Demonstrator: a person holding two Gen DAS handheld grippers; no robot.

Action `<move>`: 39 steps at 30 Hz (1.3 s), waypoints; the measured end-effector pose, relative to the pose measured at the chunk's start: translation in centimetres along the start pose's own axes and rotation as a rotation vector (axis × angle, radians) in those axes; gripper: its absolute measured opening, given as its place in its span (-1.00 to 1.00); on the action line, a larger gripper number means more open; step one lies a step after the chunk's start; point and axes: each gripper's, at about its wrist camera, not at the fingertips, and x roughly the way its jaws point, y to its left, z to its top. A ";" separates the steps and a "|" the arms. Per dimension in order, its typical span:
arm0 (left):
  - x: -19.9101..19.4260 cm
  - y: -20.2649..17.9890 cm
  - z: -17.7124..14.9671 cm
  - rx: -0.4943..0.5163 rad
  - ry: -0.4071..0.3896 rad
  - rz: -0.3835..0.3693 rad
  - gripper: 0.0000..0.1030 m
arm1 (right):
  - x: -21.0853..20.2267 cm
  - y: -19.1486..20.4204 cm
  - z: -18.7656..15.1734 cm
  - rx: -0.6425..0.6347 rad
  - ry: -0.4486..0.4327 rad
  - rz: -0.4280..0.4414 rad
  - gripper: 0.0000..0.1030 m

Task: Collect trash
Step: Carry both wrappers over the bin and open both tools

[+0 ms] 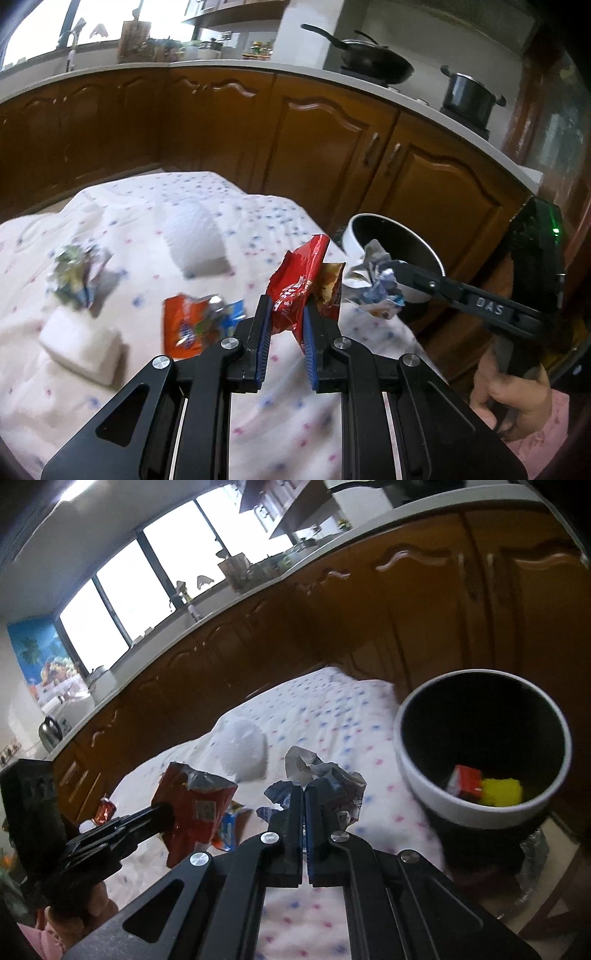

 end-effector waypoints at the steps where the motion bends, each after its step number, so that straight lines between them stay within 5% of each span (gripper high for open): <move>1: 0.4 -0.5 0.2 0.009 0.002 -0.006 -0.72 | -0.5 -0.5 0.0 0.006 -0.008 -0.010 -0.99; 19: 5.7 -7.6 4.3 0.110 0.030 -0.081 -0.72 | -5.0 -7.1 2.3 0.083 -0.116 -0.114 -0.99; 39: 16.2 -13.7 8.3 0.212 0.160 -0.070 -0.71 | -2.0 -12.7 5.2 0.114 -0.038 -0.221 -0.98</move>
